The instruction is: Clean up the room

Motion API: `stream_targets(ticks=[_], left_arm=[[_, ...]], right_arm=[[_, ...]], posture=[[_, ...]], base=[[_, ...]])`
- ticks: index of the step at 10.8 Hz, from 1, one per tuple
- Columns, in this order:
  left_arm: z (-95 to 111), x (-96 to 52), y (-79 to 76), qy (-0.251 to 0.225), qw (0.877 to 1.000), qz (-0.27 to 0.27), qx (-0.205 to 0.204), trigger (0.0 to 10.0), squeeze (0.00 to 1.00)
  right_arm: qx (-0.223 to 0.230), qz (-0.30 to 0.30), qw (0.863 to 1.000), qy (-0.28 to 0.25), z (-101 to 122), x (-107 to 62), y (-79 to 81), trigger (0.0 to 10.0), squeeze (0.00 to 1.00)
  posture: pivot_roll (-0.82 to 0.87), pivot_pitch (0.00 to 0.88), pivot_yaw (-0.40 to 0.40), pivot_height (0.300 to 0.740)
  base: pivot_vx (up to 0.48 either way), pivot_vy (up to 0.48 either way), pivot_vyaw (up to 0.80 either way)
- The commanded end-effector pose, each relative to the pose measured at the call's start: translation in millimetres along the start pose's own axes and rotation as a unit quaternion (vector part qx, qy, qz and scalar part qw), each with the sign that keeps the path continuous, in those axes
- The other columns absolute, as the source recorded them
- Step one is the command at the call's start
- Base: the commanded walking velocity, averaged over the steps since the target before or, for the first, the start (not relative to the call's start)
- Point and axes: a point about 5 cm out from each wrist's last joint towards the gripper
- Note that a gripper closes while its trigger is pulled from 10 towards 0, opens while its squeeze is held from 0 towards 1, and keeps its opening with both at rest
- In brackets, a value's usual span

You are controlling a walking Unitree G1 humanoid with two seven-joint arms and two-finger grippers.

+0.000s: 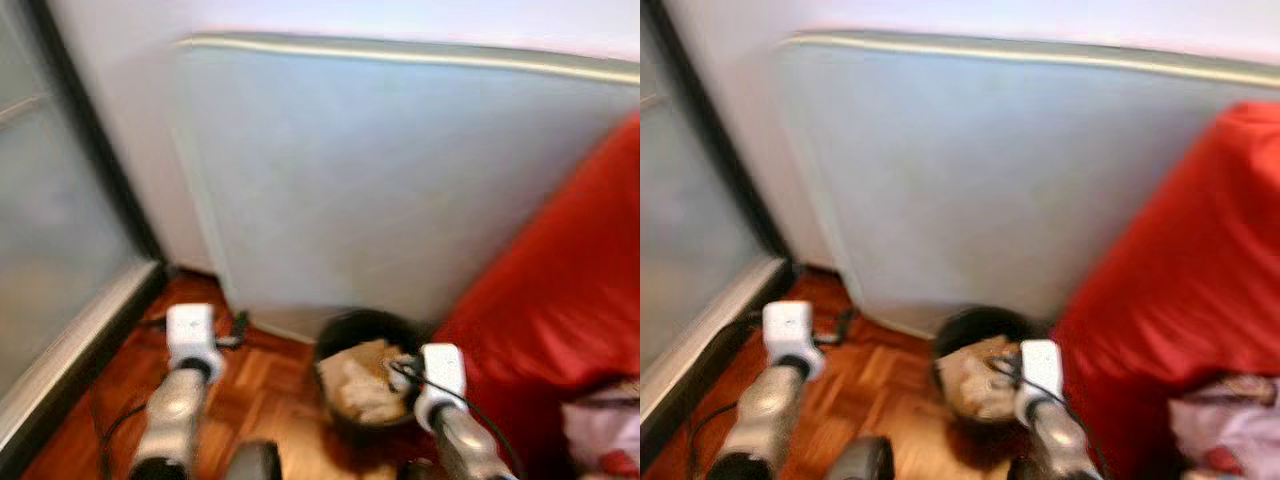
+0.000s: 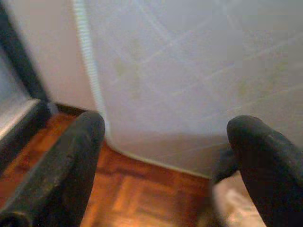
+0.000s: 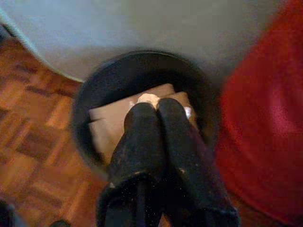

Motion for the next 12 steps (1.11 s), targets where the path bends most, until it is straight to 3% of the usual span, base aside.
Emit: stream_targets(ticks=[1,7,9,12], left_arm=[[1,-1.8,10.7,0.003,1.000,0.013,0.007,10.0,0.00],[1,-1.9,10.9,0.002,1.000,0.014,0.004,10.0,0.00],[3,-1.0,8.4,-0.004,1.000,0.011,0.002,10.0,0.00],[19,4.6,10.6,-0.028,1.000,0.010,0.008,10.0,0.00]], right_arm=[[0.003,0.010,1.000,-0.011,5,3.0,7.9,10.0,0.00],[-0.003,0.028,0.999,-0.015,9,4.9,13.0,10.0,0.00],[-0.015,0.039,0.998,0.041,-11,-0.1,13.3,10.0,0.00],[-0.009,0.044,0.997,0.069,-15,0.6,16.7,10.0,0.00]], posture=[[0.07,0.050,-0.002,0.625],[0.07,0.053,-0.002,0.625],[0.07,0.060,0.000,0.625],[0.12,0.082,0.003,0.625]], base=[[0.311,0.000,0.00],[0.264,0.000,0.00],[0.000,0.000,0.00],[0.000,0.000,0.00]])
Point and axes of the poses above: a point about 5 cm out from each wrist's last joint towards the gripper, its own x axis pointing out of the wrist towards the gripper, its own z axis along the axis of the wrist's last joint, y = z × x, and after that the axes turned 2 degrees about -x, right-handed
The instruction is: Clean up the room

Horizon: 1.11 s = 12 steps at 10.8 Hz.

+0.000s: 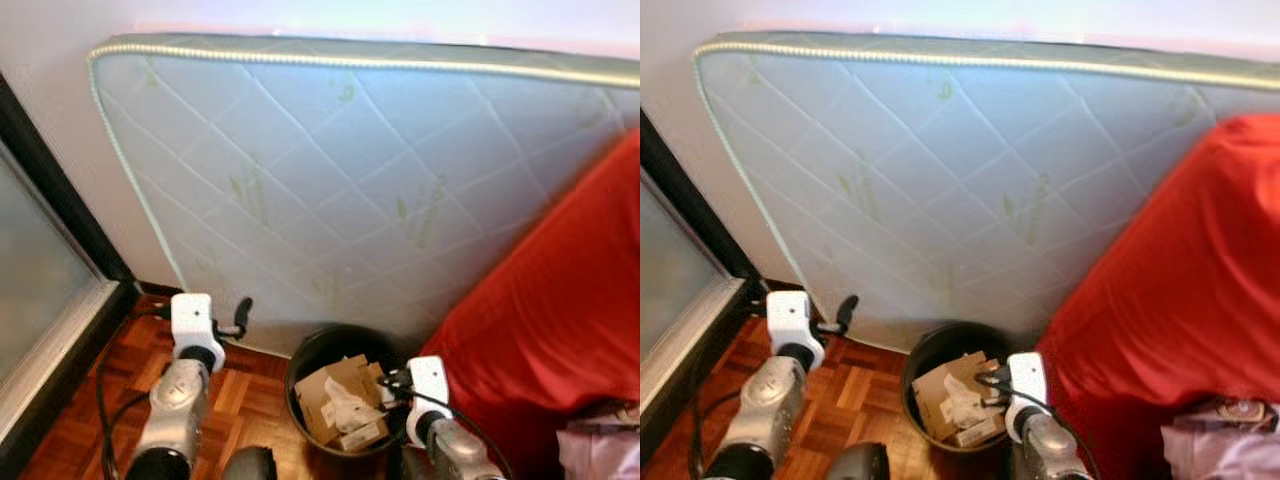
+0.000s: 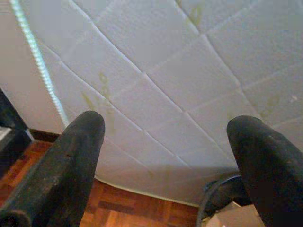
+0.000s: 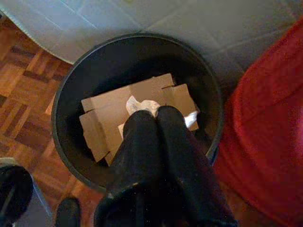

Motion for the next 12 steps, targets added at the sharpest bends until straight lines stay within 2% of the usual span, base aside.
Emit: stream_targets(ticks=[1,3,4,5,7,10,12], left_arm=[[7,1.6,3.6,-0.009,1.000,0.001,0.002,10.0,0.00],[17,4.3,4.9,-0.024,1.000,-0.002,0.007,10.0,0.00],[21,4.7,4.9,-0.030,0.999,-0.005,0.011,10.0,0.00],[32,5.4,4.0,-0.047,0.999,-0.012,0.023,10.0,0.00],[39,4.1,3.7,-0.057,0.998,-0.015,0.028,10.0,0.00],[46,-10.5,6.1,-0.065,0.997,-0.006,0.027,10.0,0.00],[43,-18.8,8.1,-0.057,0.998,0.001,0.026,10.0,0.00]], right_arm=[[0.007,0.001,1.000,-0.002,3,1.0,-1.2,10.0,0.00],[0.045,0.010,0.998,-0.036,23,7.0,4.0,10.0,0.00],[0.047,0.015,0.997,-0.052,35,10.7,9.8,10.0,0.00],[0.054,0.021,0.995,-0.083,60,17.0,19.2,10.0,0.00],[0.056,0.030,0.993,-0.101,75,19.8,24.5,10.0,0.00],[0.044,0.054,0.988,-0.137,107,23.5,37.9,10.0,0.00],[0.026,0.065,0.988,-0.134,110,24.4,43.6,10.0,0.00]], posture=[[0.14,0.090,0.005,0.625],[0.15,0.110,0.013,0.625],[0.16,0.120,0.017,0.625],[0.20,0.150,0.017,0.625],[0.21,0.169,0.014,0.625],[0.26,0.226,-0.005,0.625],[0.26,0.246,-0.012,0.625]], base=[[0.000,0.000,0.00],[0.000,0.000,0.00],[0.000,0.000,0.00],[0.000,0.000,0.00],[0.000,0.000,0.00],[0.000,0.000,0.00],[0.000,0.000,0.00]])
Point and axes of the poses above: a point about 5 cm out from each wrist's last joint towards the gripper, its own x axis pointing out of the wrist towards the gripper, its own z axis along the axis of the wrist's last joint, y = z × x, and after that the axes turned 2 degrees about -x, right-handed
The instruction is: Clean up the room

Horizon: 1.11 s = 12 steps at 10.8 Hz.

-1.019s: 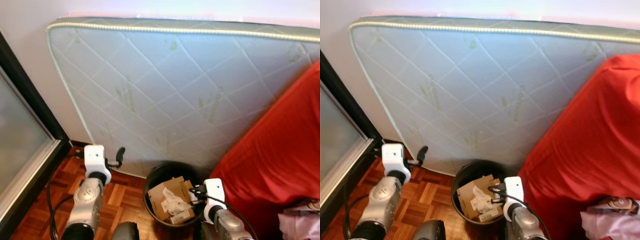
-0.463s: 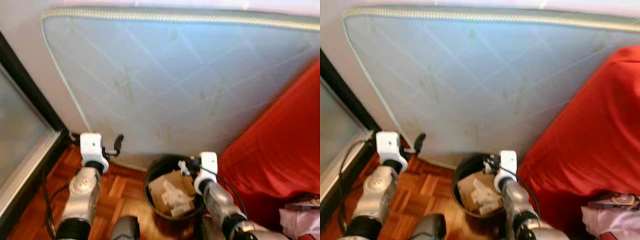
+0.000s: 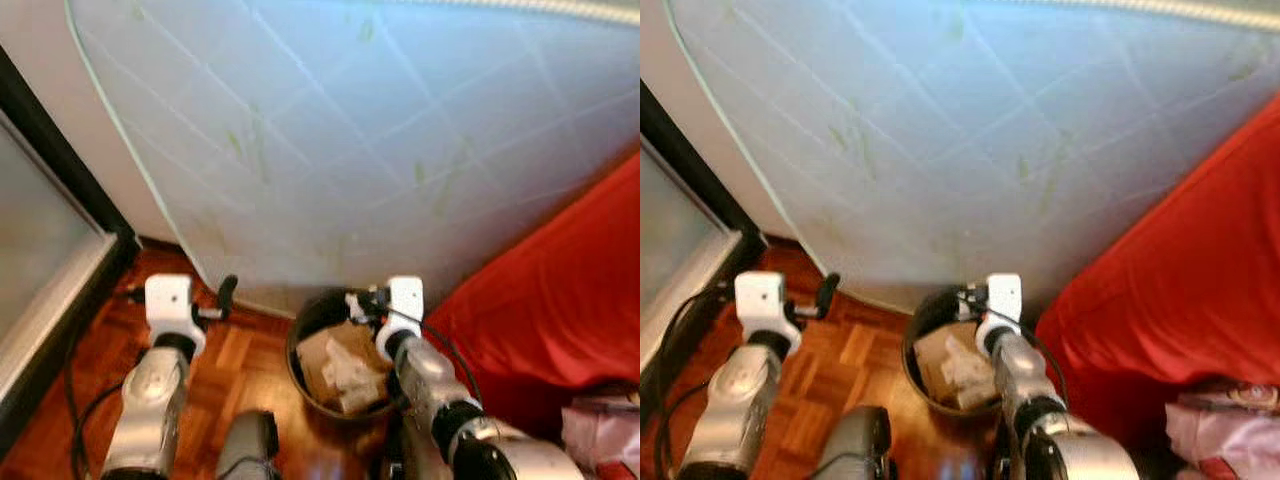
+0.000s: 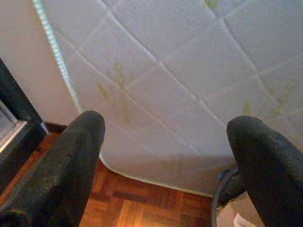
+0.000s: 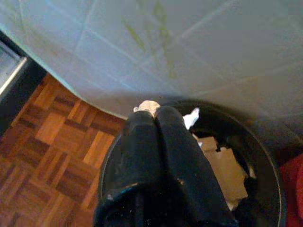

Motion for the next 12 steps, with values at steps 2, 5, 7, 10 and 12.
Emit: stream_targets(ticks=[2,5,7,10,12], left_arm=[[-1,-6.1,-2.0,0.010,1.000,0.004,-0.006,10.0,0.00],[-2,-10.7,-2.2,0.020,1.000,0.009,-0.009,10.0,0.00],[-2,-11.7,-1.0,0.025,1.000,0.012,-0.010,10.0,0.00],[-1,-12.4,-0.2,0.029,0.999,0.014,-0.010,10.0,0.00],[-1,-11.5,-1.0,0.029,0.999,0.013,-0.010,10.0,0.00]], right_arm=[[-0.005,0.007,1.000,0.021,-9,-2.6,0.4,10.0,1.00],[-0.007,0.002,1.000,0.026,-11,-3.8,-4.1,10.0,1.00],[0.004,0.002,1.000,0.028,-12,-3.8,-3.7,10.0,1.00],[0.015,0.009,0.999,0.037,-16,-4.4,-1.2,10.0,1.00],[0.037,0.022,0.998,0.047,-20,-5.2,1.9,10.0,1.00]], posture=[[0.26,0.256,-0.023,0.625],[0.26,0.255,-0.024,0.625],[0.26,0.253,-0.025,0.625],[0.27,0.251,-0.023,0.625],[0.27,0.250,-0.022,0.625]], base=[[0.000,0.000,0.00],[0.000,0.000,0.00],[0.000,0.000,0.00],[0.000,0.000,0.00],[0.000,0.000,0.00]])
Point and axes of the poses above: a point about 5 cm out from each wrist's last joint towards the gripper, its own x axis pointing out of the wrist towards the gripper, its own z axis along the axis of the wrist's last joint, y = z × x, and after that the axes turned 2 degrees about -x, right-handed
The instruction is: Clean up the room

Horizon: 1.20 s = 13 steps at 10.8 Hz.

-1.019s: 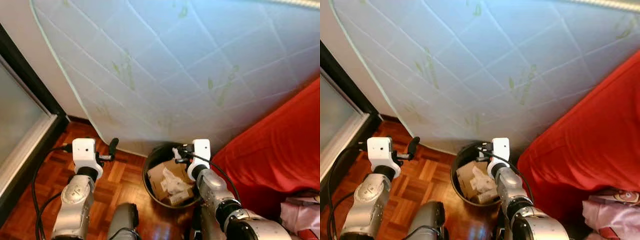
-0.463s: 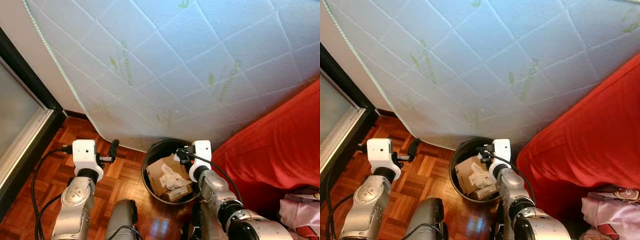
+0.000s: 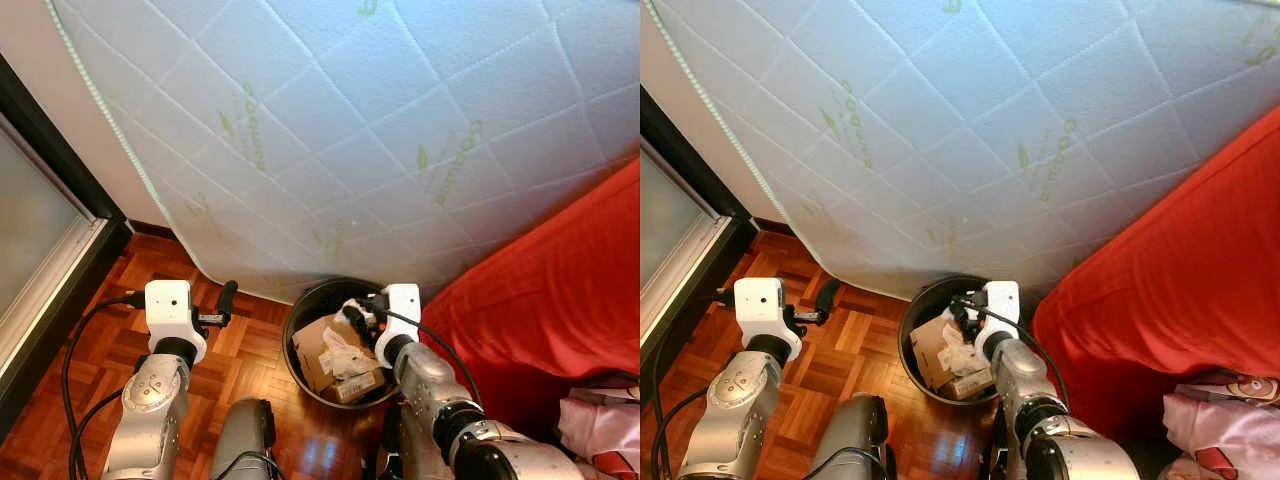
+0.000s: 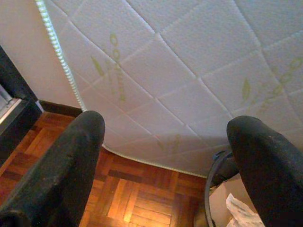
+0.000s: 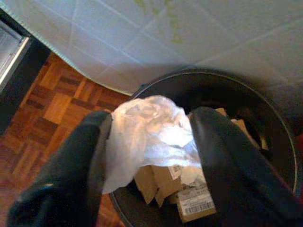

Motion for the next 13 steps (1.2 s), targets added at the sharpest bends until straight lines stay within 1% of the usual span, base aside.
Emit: stream_targets(ticks=[1,4,5,6,7,9,10,11,12,13], left_arm=[[-2,-3.8,2.3,0.009,1.000,0.006,-0.002,10.0,0.00],[-2,-3.6,2.3,0.008,1.000,0.007,-0.002,10.0,0.00],[-2,-3.5,2.5,0.008,1.000,0.007,-0.002,10.0,0.00],[-2,-3.0,2.0,0.008,1.000,0.008,-0.003,10.0,0.00],[-1,-3.0,1.6,0.008,1.000,0.008,-0.003,10.0,0.00],[-1,-3.3,1.1,0.008,1.000,0.008,-0.004,10.0,0.00],[-1,-3.4,1.6,0.007,1.000,0.010,-0.005,10.0,0.00],[-1,-3.2,1.8,0.007,1.000,0.010,-0.004,10.0,0.00],[-1,-2.8,2.1,0.007,1.000,0.010,-0.004,10.0,0.00],[-1,-2.7,1.7,0.007,1.000,0.010,-0.004,10.0,0.00]], right_arm=[[0.012,0.002,1.000,0.022,-13,-3.0,0.8,10.0,1.00],[0.016,0.001,0.999,0.032,-19,-5.0,-1.3,10.0,1.00],[-0.011,-0.005,0.999,0.031,-17,-5.2,-2.9,10.0,1.00],[0.094,-0.015,0.995,0.029,-20,-5.4,-3.1,10.0,1.00],[0.092,-0.011,0.995,0.030,-20,-5.3,-2.9,10.0,1.00],[0.032,0.004,0.999,0.020,-14,-4.0,-1.3,10.0,1.00],[0.019,0.019,0.999,0.022,-14,-3.1,2.4,10.0,1.00],[-0.052,0.026,0.998,0.020,-9,-2.5,2.3,10.0,0.33],[-0.151,0.028,0.988,0.023,-4,-1.8,1.8,10.0,0.00],[-0.224,0.041,0.973,0.027,-3,-1.9,2.2,10.0,0.00]], posture=[[0.26,0.249,-0.022,0.625],[0.27,0.249,-0.024,0.625],[0.27,0.250,-0.025,0.625],[0.27,0.250,-0.027,0.625],[0.27,0.250,-0.027,0.625],[0.27,0.251,-0.029,0.625],[0.27,0.251,-0.029,0.625],[0.27,0.252,-0.029,0.625],[0.27,0.252,-0.028,0.625],[0.26,0.250,-0.030,0.625]], base=[[0.000,0.000,0.00],[0.000,0.000,0.00],[0.000,0.000,0.00],[0.000,0.000,0.00],[0.000,0.000,0.00],[0.000,0.000,0.00],[0.000,0.000,0.00],[0.000,0.000,0.00],[0.000,0.000,0.00],[0.000,0.000,0.00]])
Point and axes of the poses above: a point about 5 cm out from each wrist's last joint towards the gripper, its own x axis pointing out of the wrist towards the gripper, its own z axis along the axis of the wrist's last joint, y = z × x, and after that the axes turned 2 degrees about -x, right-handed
